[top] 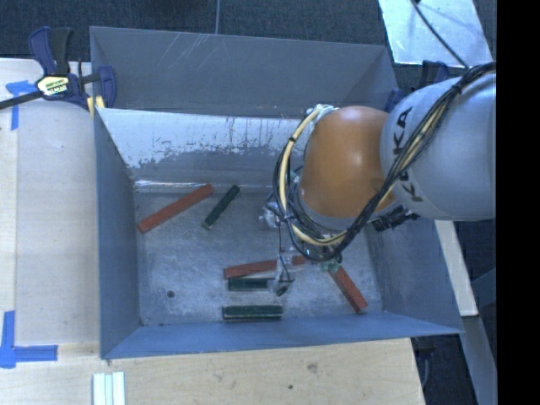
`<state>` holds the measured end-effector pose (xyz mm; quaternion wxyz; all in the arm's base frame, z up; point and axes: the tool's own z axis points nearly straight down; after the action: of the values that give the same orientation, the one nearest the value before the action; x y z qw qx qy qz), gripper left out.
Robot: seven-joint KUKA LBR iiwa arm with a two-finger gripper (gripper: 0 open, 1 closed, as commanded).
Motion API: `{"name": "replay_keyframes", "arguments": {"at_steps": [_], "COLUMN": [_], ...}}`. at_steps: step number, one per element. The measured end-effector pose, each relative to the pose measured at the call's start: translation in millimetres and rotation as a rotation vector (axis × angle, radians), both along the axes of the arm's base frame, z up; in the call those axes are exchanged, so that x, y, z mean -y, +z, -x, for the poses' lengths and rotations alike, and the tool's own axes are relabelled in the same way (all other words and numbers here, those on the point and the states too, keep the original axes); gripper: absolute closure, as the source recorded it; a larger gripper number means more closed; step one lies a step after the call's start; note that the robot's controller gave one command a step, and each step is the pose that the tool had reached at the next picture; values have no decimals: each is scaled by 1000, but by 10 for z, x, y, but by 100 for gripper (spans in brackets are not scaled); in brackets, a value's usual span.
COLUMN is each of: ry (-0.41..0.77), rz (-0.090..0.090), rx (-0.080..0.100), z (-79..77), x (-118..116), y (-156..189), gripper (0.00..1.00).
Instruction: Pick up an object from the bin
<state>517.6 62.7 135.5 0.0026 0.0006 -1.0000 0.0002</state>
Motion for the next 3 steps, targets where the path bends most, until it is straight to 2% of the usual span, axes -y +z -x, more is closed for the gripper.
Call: {"name": "replay_keyframes", "arguments": {"at_steps": [1,2,3], "ry": [24,26,485], "rz": [1,-2,0], "rx": [1,7,10], "z": [-118,-139,23], "x": [352,322,660], "y": [-688,-620,-372], "gripper": [0,100,100]}}
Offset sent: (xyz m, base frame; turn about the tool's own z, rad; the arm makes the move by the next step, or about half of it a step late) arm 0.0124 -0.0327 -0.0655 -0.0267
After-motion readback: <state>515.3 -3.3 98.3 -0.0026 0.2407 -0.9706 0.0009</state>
